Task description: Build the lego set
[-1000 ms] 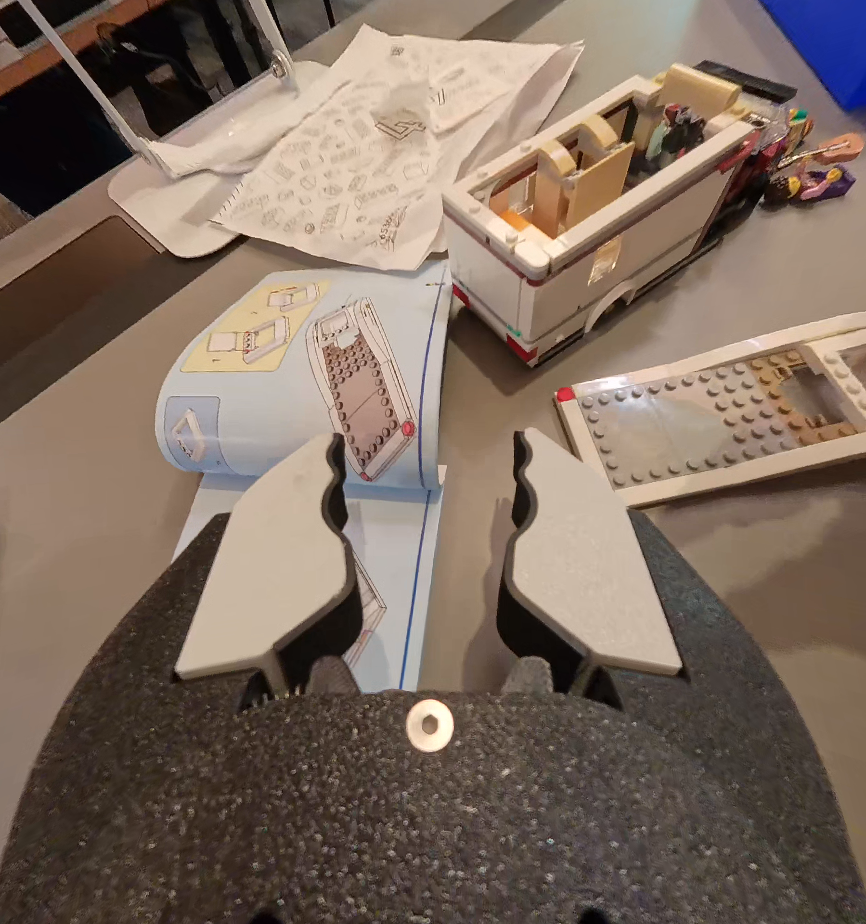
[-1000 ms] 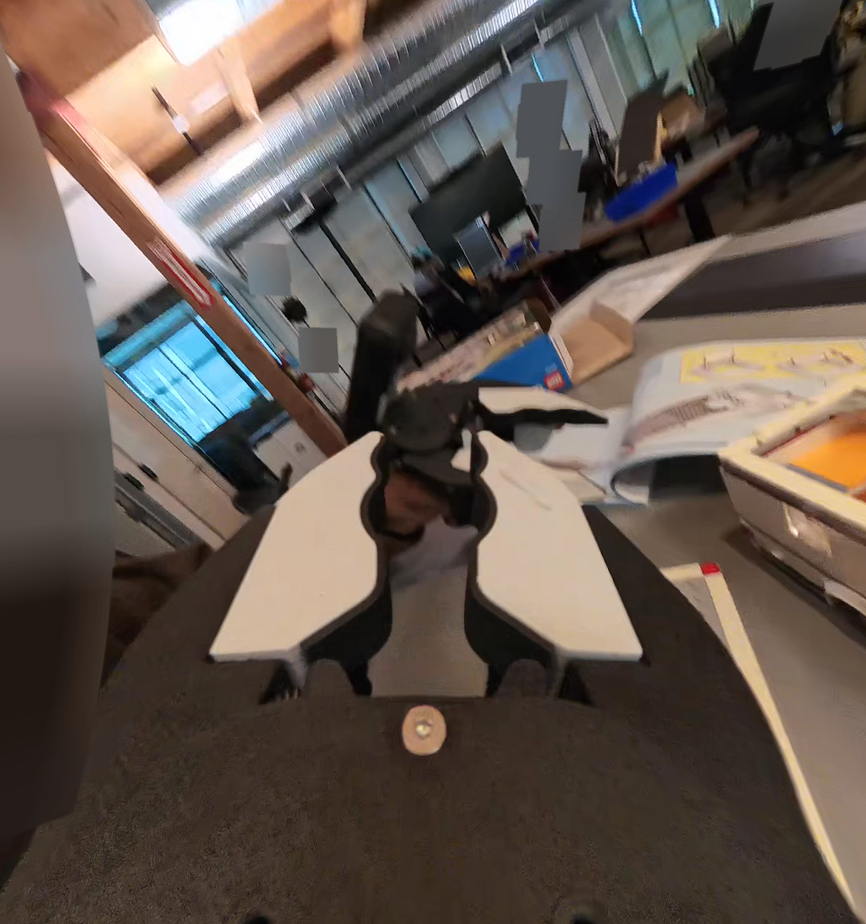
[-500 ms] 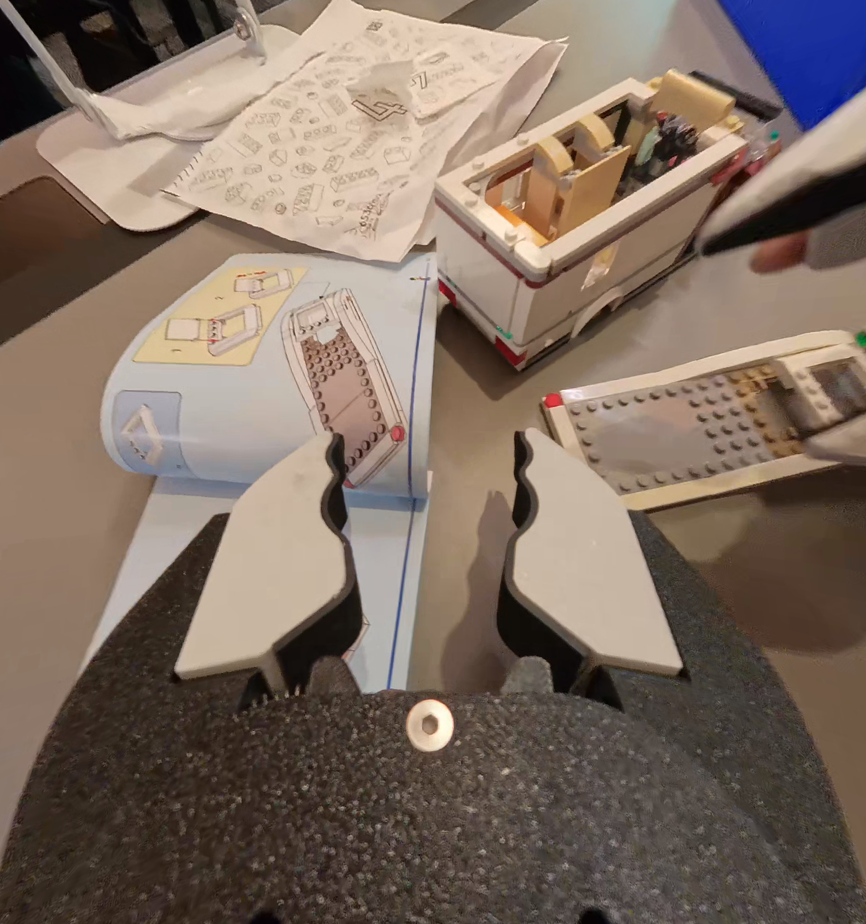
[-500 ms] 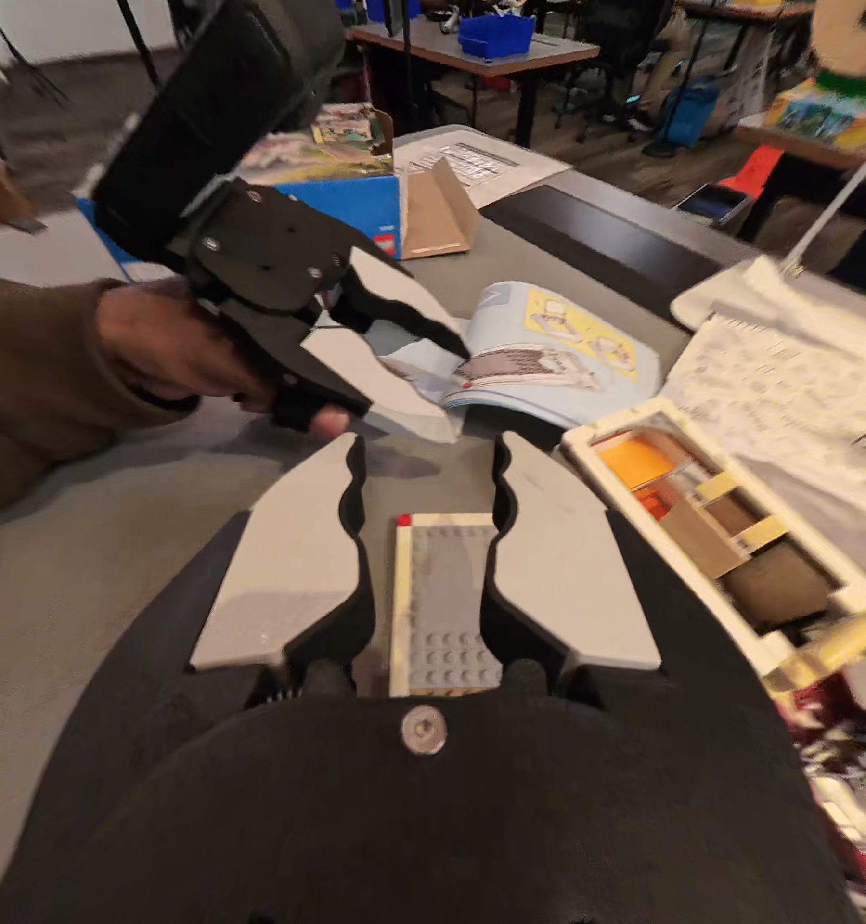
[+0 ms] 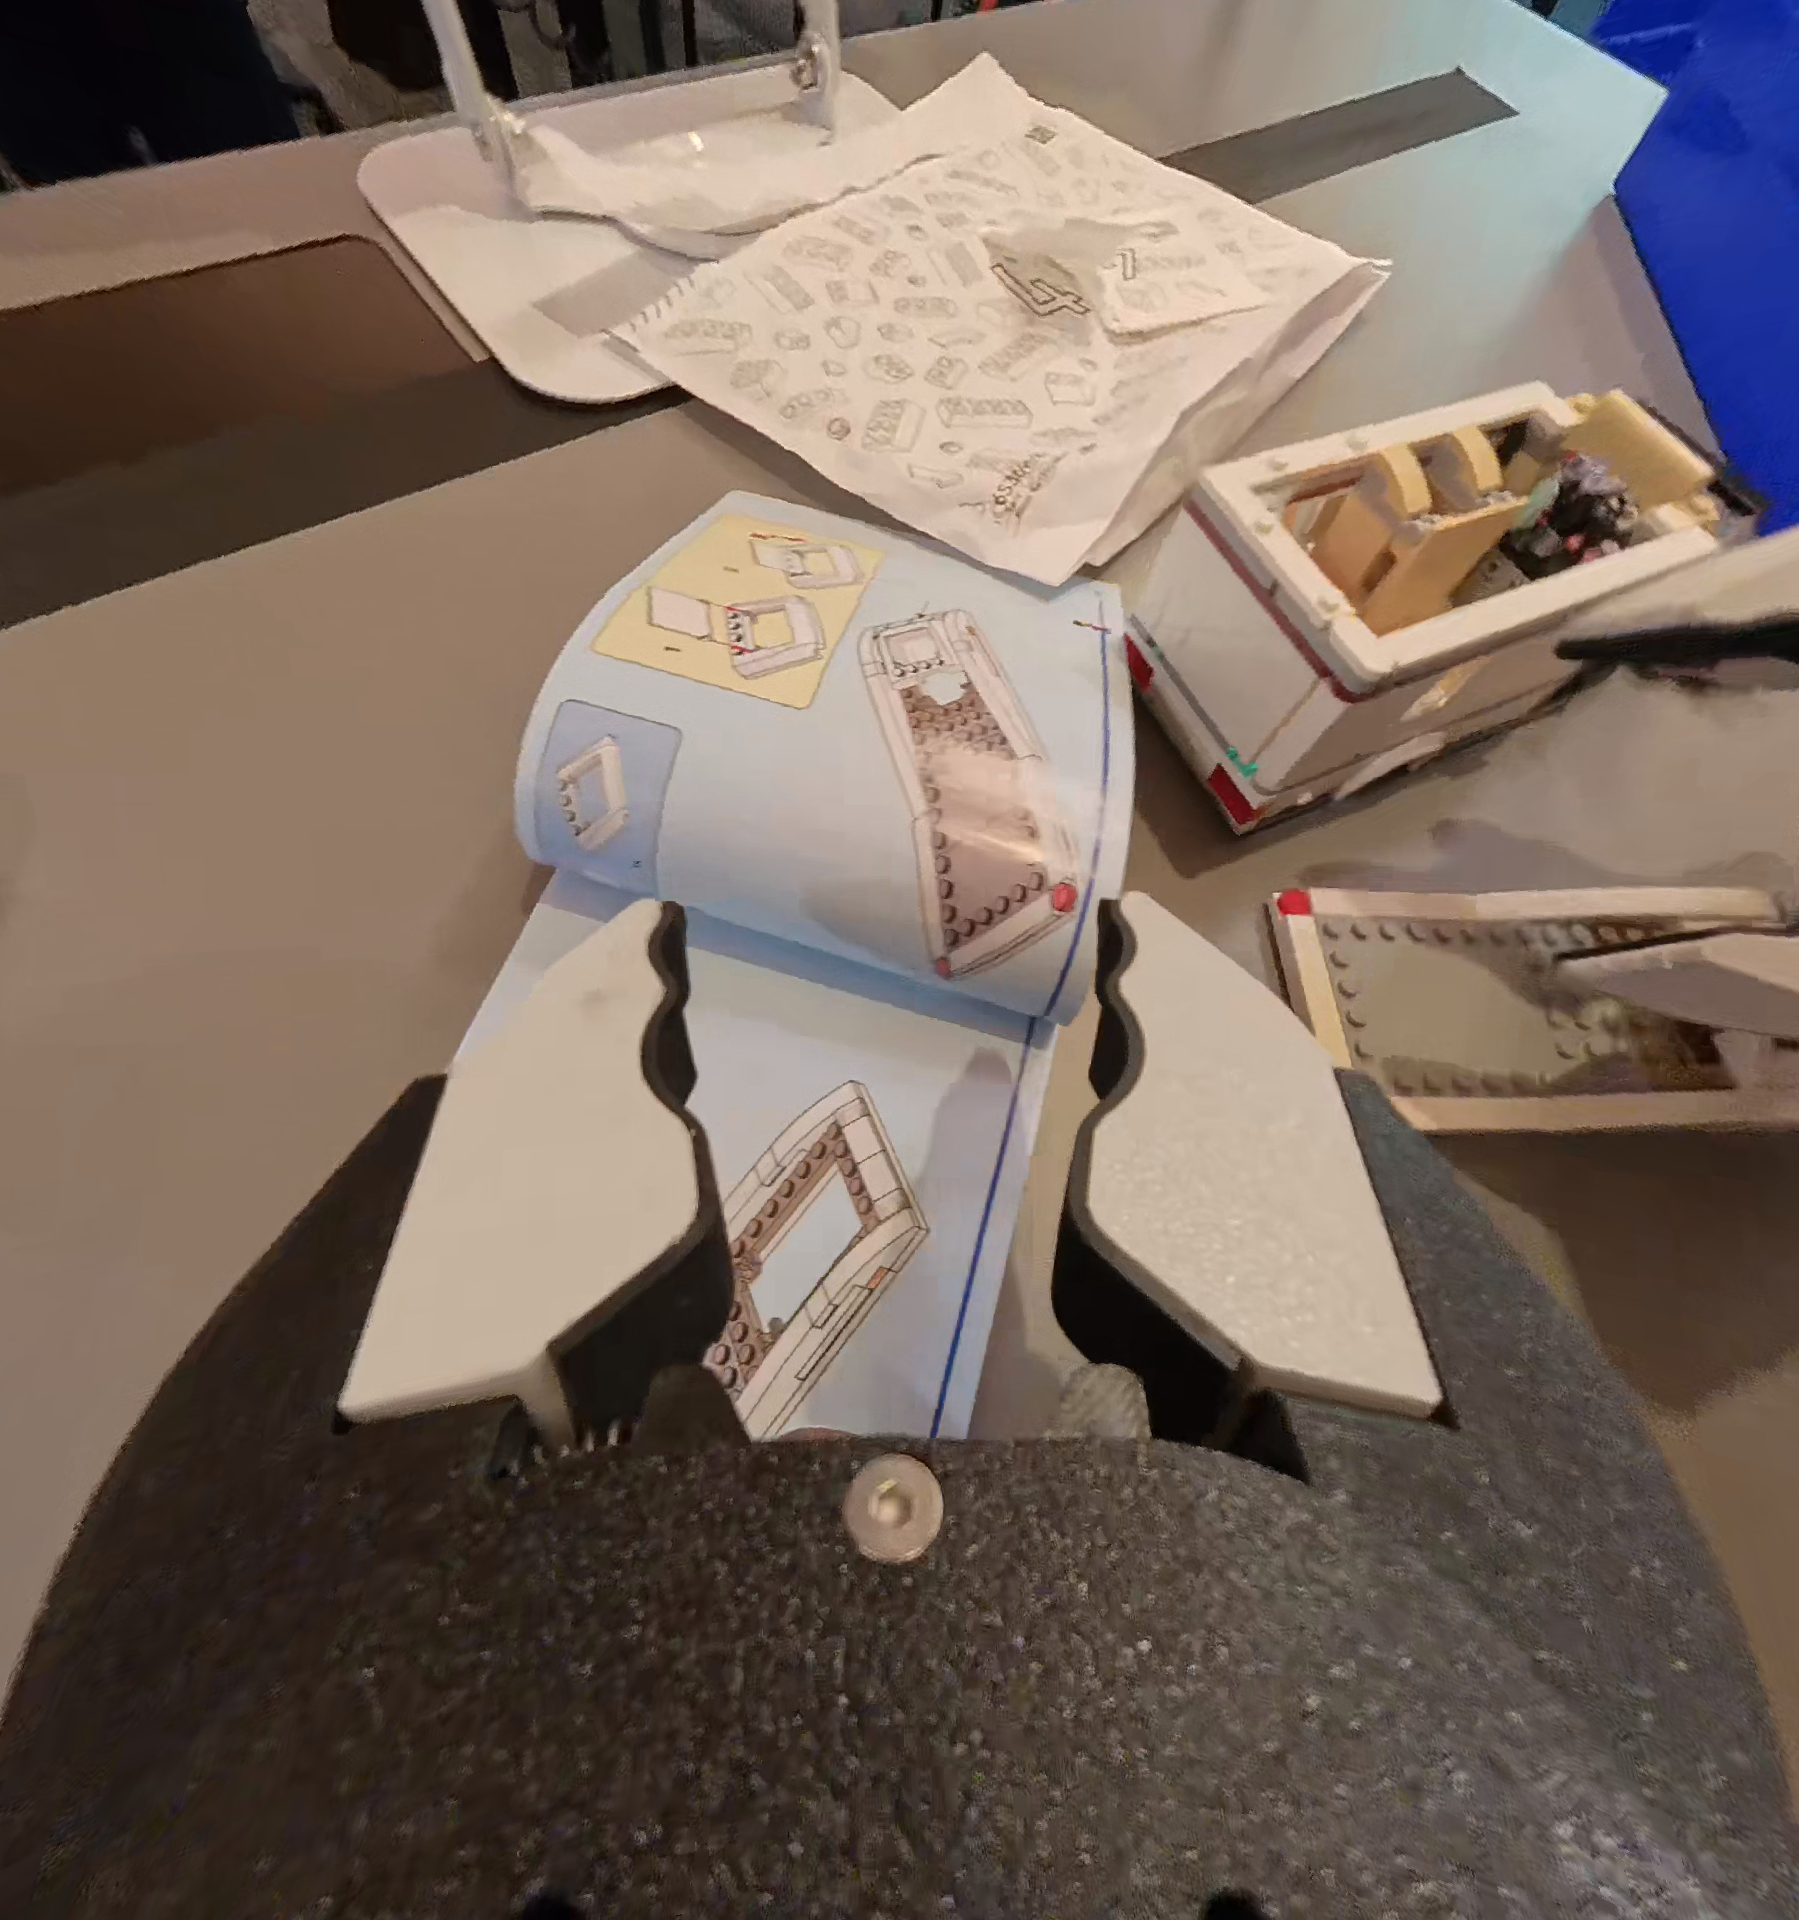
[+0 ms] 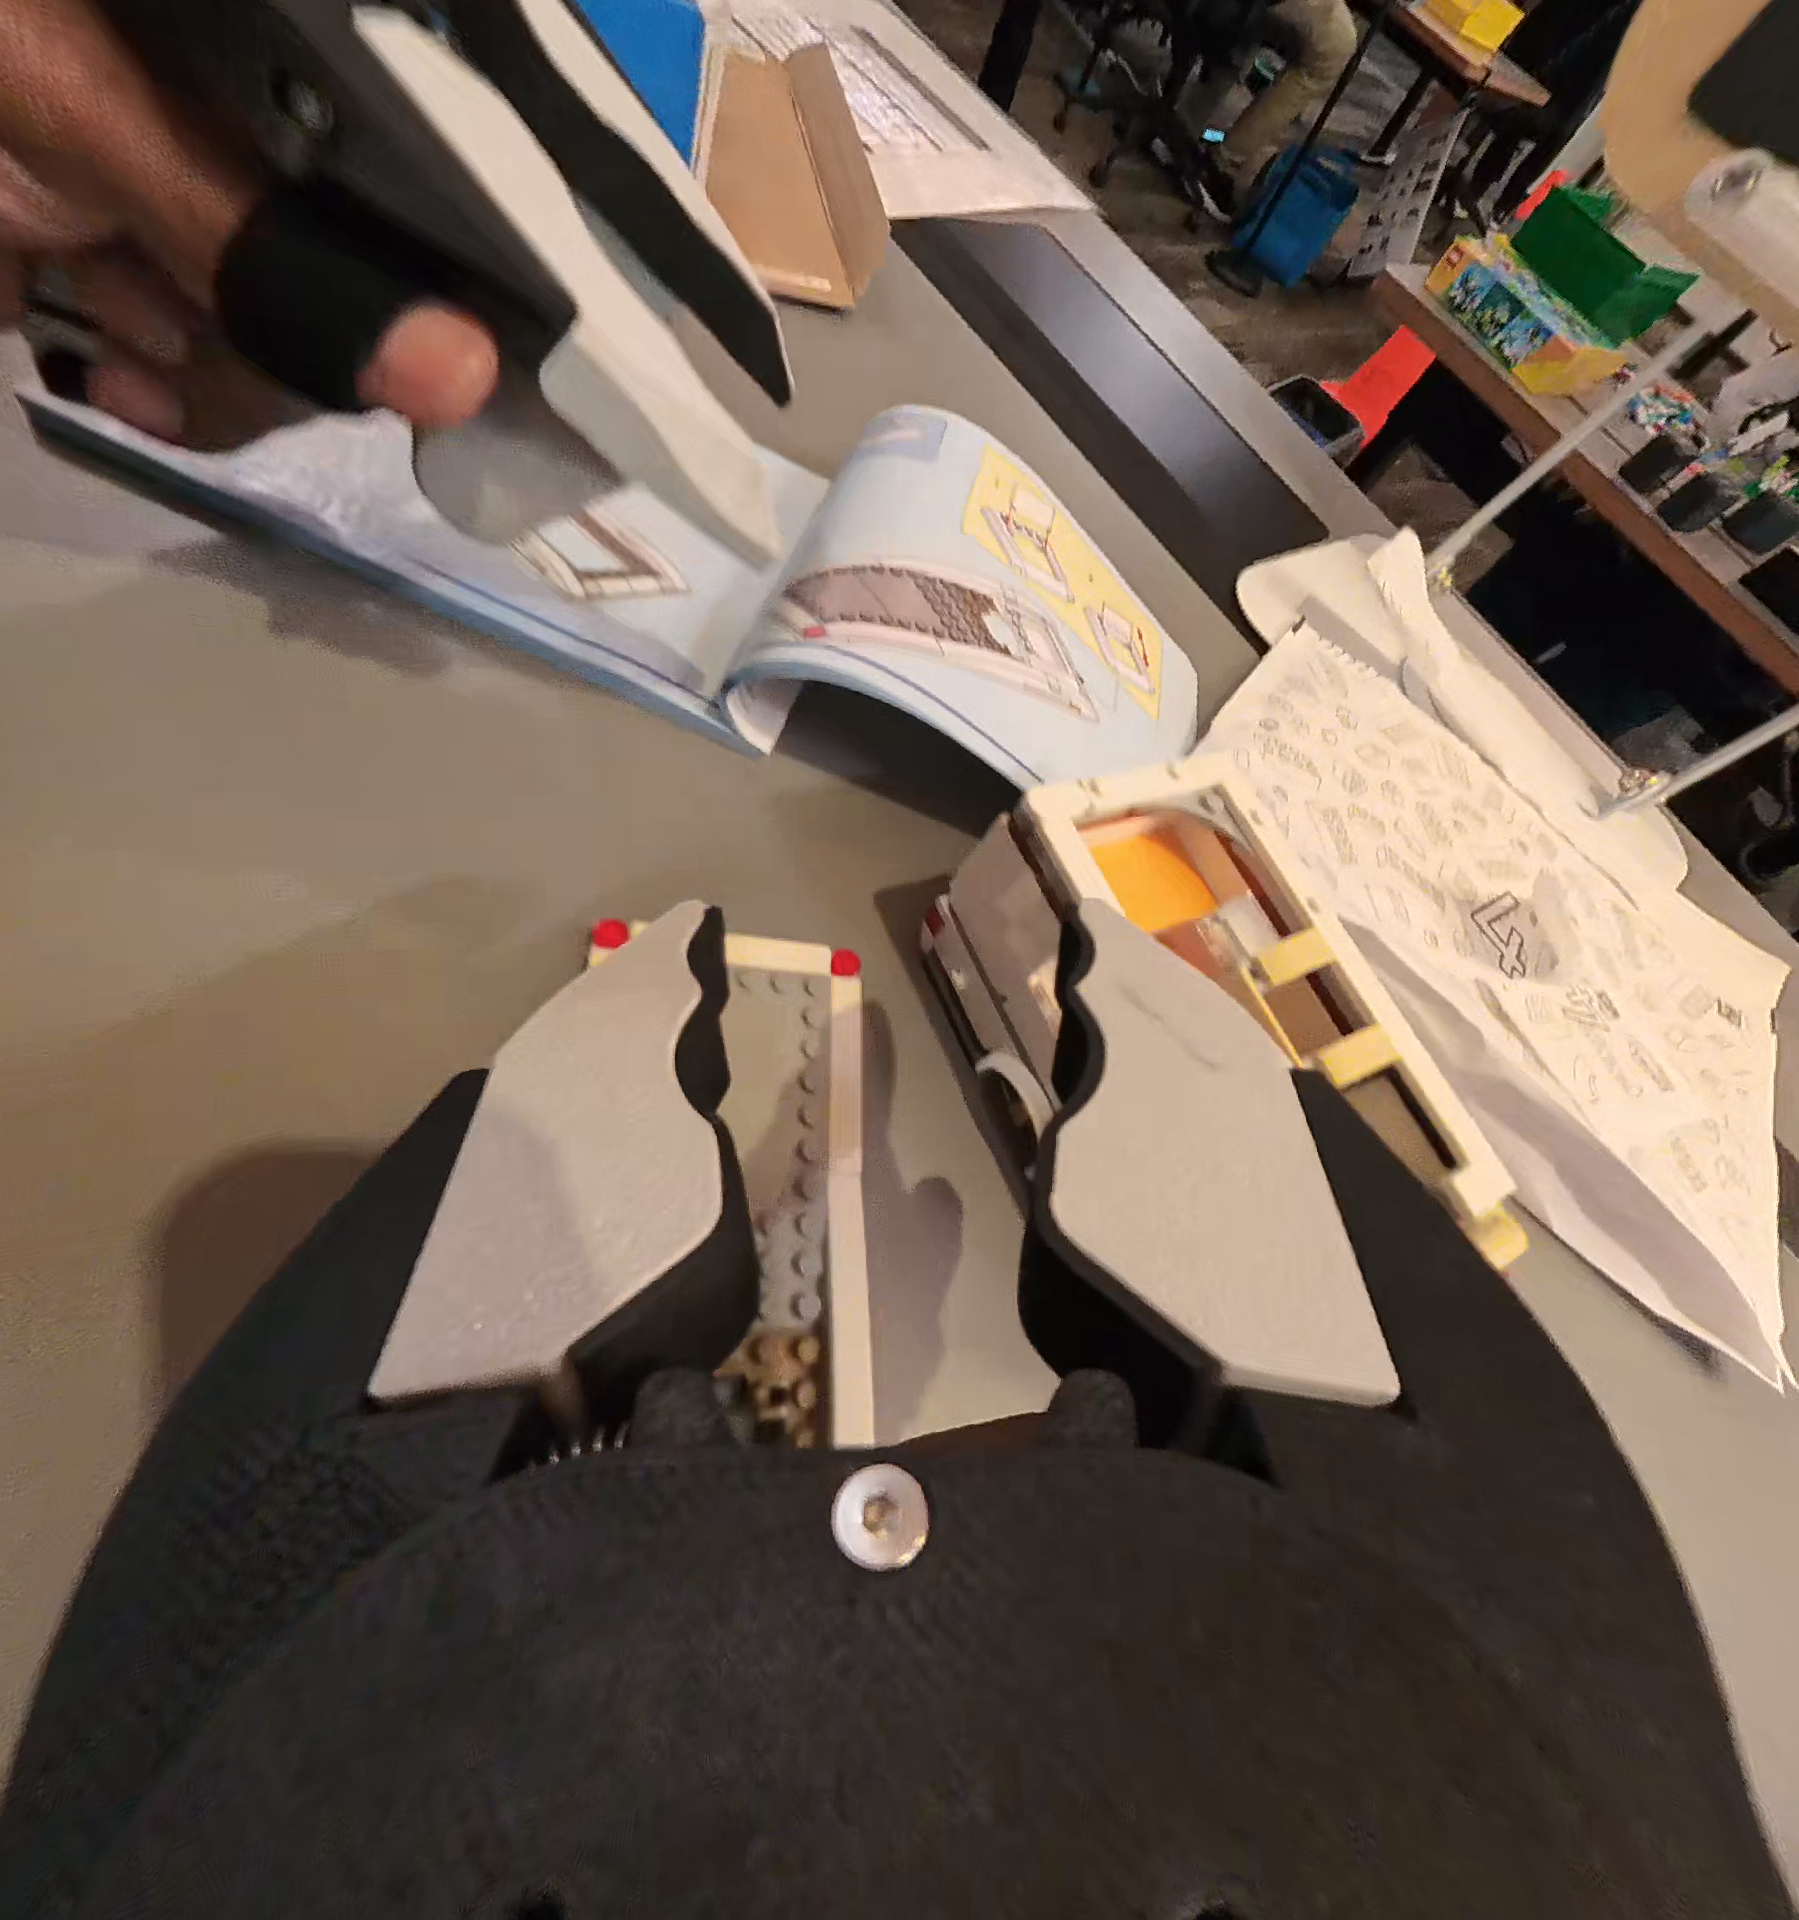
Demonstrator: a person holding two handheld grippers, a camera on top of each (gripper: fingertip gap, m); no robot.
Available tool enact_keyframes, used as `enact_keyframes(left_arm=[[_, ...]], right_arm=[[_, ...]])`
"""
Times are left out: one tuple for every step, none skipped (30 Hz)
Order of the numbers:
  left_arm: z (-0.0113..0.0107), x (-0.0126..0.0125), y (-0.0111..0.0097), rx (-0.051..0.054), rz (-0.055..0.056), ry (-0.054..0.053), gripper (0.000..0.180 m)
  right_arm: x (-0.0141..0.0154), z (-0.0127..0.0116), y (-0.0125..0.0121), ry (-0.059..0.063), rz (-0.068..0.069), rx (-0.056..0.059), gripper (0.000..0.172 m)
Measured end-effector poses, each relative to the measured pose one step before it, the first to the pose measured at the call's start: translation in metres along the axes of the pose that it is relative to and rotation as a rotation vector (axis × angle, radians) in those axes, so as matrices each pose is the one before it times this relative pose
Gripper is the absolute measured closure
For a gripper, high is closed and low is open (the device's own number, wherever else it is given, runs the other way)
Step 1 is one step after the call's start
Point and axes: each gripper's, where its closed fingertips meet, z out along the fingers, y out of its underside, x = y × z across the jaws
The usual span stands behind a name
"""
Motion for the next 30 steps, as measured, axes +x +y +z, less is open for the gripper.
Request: enact_keyframes(left_arm=[[0.00035,-0.00448,-0.00220,-0.0077,-0.0382,0.0054,0.102],[0.00079,-0.00384,-0.00343,-0.0054,-0.0377,0.0057,0.100],[0.00132,-0.00353,-0.00419,-0.0038,-0.0290,-0.0014,0.098],[0.00220,-0.00312,-0.00402,-0.0040,-0.0098,-0.0125,0.095],[0.00332,-0.00124,-0.00337,-0.0048,0.0078,-0.0130,0.092],[0.00454,0.00013,-0.00224,-0.0053,0.0142,-0.0115,0.090],[0.00525,-0.00010,-0.00177,-0.0023,0.0065,-0.0154,0.087],[0.00529,-0.00020,-0.00161,0.0033,-0.0022,-0.0130,0.085],[0.00497,-0.00082,-0.00173,0.0086,-0.0099,-0.0144,0.082],[0.00445,-0.00174,-0.00116,0.0092,-0.0100,-0.0201,0.081],[0.00336,-0.00292,-0.00119,0.0106,-0.0066,-0.0296,0.078],[0.00189,-0.00342,-0.00154,0.0184,0.0003,-0.0365,0.077],[0.00162,-0.00192,0.00006,0.0071,0.0102,-0.0277,0.077],[0.00192,0.00032,0.00237,-0.0112,0.0167,-0.0135,0.077],[0.00190,0.00152,0.00283,-0.0151,0.0177,-0.0034,0.077],[0.00181,0.00148,0.00300,-0.0150,0.0154,-0.0017,0.077],[0.00173,0.00027,0.00385,-0.0189,0.0135,-0.0058,0.078],[0.00156,-0.00048,0.00399,-0.0188,0.0104,-0.0063,0.078],[0.00078,-0.00074,0.00275,-0.0096,0.0026,-0.0026,0.079],[0.00001,-0.00084,0.00156,-0.0025,-0.0047,0.0017,0.080],[-0.00074,-0.00109,0.00048,0.0028,-0.0092,0.0025,0.082],[-0.00109,-0.00119,0.00043,0.0016,-0.0073,0.0036,0.084],[-0.00121,-0.00088,0.00050,0.0002,-0.0046,0.0050,0.084],[-0.00116,-0.00112,0.00038,0.0010,-0.0052,0.0029,0.085],[-0.00103,-0.00122,0.00042,0.0024,-0.0047,0.0017,0.085],[-0.00090,-0.00095,0.00091,-0.0003,-0.0030,0.0024,0.086],[-0.00053,-0.00087,0.00119,-0.0029,-0.0011,0.0014,0.086],[-0.00054,-0.00109,0.00095,-0.0010,-0.0012,-0.0010,0.086],[-0.00059,-0.00083,0.00054,0.0001,-0.0015,-0.0009,0.086],[-0.00077,-0.00035,0.00030,0.0003,-0.0017,0.0010,0.087]], right_arm=[[0.00250,-0.00159,0.00416,0.0043,-0.0018,-0.0050,0.112],[0.00201,-0.00126,0.00315,0.0031,-0.0014,-0.0010,0.113],[0.00127,-0.00075,0.00219,0.0008,0.0004,0.0010,0.115],[0.00051,-0.00038,0.00129,-0.0024,0.0010,0.0018,0.115],[-0.00032,-0.00069,0.00028,-0.0043,-0.0008,0.0020,0.116],[-0.00082,-0.00110,-0.00052,-0.0035,-0.0035,0.0045,0.116],[-0.00076,-0.00164,-0.00092,-0.0002,-0.0065,0.0083,0.116],[0.00023,-0.00184,-0.00073,0.0075,-0.0099,0.0085,0.118],[0.00170,-0.00182,-0.00022,0.0150,-0.0137,0.0058,0.119],[0.00255,-0.00190,-0.00013,0.0170,-0.0150,0.0031,0.120],[0.00242,-0.00185,0.00009,0.0126,-0.0118,-0.0003,0.120],[0.00228,-0.00166,0.00024,0.0075,-0.0057,-0.0018,0.120],[0.00224,-0.00128,0.00044,0.0049,0.0015,-0.0014,0.120],[0.00215,-0.00072,0.00082,0.0022,0.0077,-0.0021,0.120],[0.00175,-0.00037,0.00107,-0.0004,0.0109,-0.0033,0.120],[0.00139,0.00005,0.00108,-0.0020,0.0096,-0.0035,0.120],[0.00130,0.00020,0.00092,-0.0002,0.0064,-0.0031,0.120],[0.00140,0.00016,0.00072,0.0024,0.0029,-0.0021,0.120],[0.00135,0.00019,0.00084,0.0042,0.0002,-0.0021,0.120],[0.00139,0.00020,0.00070,0.0053,-0.0010,-0.0028,0.120],[0.00138,0.00015,0.00056,0.0056,-0.0008,-0.0026,0.120],[0.00148,0.00007,0.00037,0.0054,-0.0002,-0.0017,0.121],[0.00160,-0.00007,0.00036,0.0055,0.0006,-0.0013,0.121],[0.00177,-0.00014,0.00041,0.0058,0.0021,-0.0015,0.121],[0.00179,-0.00011,0.00038,0.0049,0.0032,-0.0015,0.121],[0.00159,-0.00021,0.00022,0.0037,0.0032,-0.0007,0.121],[0.00144,-0.00018,0.00008,0.0031,0.0031,0.0001,0.121],[0.00127,-0.00010,-0.00004,0.0027,0.0032,0.0004,0.121],[0.00089,-0.00021,-0.00005,0.0020,0.0031,0.0009,0.121],[0.00074,-0.00012,-0.00004,0.0016,0.0025,0.0009,0.121]])
